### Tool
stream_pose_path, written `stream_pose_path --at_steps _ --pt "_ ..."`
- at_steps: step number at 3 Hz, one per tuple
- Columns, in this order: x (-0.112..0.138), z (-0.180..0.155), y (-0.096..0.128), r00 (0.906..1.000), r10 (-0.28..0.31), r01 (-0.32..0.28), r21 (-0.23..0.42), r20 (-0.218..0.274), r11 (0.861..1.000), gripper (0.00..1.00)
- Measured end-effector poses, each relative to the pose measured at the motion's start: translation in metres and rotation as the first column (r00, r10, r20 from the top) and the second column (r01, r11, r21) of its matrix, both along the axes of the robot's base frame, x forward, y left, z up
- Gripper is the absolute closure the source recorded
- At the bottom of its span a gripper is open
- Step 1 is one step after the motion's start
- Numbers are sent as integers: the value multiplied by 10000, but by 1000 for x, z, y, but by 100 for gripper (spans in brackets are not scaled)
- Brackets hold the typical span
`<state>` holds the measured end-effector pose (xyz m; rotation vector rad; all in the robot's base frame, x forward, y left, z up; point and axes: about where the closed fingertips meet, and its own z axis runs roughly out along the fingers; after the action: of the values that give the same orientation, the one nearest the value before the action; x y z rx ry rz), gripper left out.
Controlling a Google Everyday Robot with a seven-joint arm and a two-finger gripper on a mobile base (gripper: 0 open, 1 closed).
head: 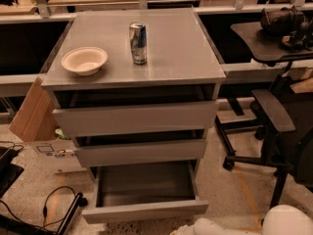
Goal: Close bottom drawer
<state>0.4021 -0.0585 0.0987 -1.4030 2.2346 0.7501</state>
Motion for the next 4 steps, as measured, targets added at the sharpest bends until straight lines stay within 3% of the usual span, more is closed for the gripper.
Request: stream_pose_path --at_steps 1,3,4 --pt "0 0 0 10000 0 0 0 0 10000 100" --pt "100 17 16 9951 563 -599 421 816 9973 100" --pt "102 17 16 9950 547 -584 430 837 9974 100"
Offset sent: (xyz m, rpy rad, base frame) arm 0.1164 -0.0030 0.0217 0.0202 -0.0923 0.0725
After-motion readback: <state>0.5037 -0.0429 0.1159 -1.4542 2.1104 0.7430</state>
